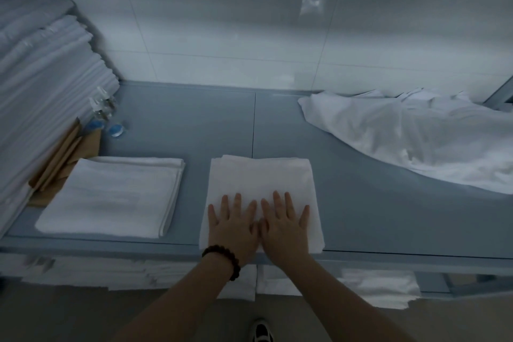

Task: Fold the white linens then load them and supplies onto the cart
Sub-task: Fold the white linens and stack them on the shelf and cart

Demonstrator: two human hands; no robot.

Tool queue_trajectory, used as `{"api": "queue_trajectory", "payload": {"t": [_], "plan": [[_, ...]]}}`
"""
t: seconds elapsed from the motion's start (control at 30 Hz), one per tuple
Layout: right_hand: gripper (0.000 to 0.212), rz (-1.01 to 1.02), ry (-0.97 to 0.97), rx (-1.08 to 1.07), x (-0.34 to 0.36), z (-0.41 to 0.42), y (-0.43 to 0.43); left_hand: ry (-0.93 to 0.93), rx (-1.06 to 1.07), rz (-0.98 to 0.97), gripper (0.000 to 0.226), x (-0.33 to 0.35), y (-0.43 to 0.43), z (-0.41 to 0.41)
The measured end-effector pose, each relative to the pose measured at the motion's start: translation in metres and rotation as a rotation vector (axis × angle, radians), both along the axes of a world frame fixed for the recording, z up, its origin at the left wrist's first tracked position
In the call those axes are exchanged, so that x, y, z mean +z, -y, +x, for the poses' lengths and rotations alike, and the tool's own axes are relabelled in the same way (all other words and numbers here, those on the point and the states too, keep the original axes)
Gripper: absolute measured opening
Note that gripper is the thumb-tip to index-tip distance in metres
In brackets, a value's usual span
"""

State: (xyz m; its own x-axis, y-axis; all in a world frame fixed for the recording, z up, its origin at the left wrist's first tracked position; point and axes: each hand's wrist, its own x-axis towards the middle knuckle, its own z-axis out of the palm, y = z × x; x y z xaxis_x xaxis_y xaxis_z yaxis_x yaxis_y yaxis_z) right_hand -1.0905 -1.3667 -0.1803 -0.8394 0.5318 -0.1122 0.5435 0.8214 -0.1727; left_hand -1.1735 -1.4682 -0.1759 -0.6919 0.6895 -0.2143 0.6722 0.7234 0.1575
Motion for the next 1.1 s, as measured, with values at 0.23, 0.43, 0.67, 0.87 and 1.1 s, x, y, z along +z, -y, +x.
{"api": "queue_trajectory", "payload": {"t": [0.23, 0.43, 0.67, 0.87, 1.1], "plan": [[0.059, 0.059, 0.037, 0.026, -0.013, 0.006, -0.007, -0.114, -0.038, 0.015, 0.057, -0.021, 0.012, -0.001], [0.072, 0.059, 0.007, -0.09, -0.015, 0.031, -0.019, -0.13, -0.027, 0.101, 0.065, -0.026, 0.022, -0.003], [0.068, -0.002, -0.008, -0.162, -0.015, 0.034, -0.002, -0.105, -0.021, 0.155, 0.065, -0.031, 0.034, -0.007], [0.071, -0.053, 0.035, -0.158, -0.015, 0.025, -0.005, -0.083, -0.023, 0.122, 0.066, -0.041, 0.033, -0.021], [0.073, -0.067, 0.075, -0.134, -0.014, 0.022, -0.011, -0.061, 0.04, 0.068, 0.07, -0.039, 0.028, -0.025]]}}
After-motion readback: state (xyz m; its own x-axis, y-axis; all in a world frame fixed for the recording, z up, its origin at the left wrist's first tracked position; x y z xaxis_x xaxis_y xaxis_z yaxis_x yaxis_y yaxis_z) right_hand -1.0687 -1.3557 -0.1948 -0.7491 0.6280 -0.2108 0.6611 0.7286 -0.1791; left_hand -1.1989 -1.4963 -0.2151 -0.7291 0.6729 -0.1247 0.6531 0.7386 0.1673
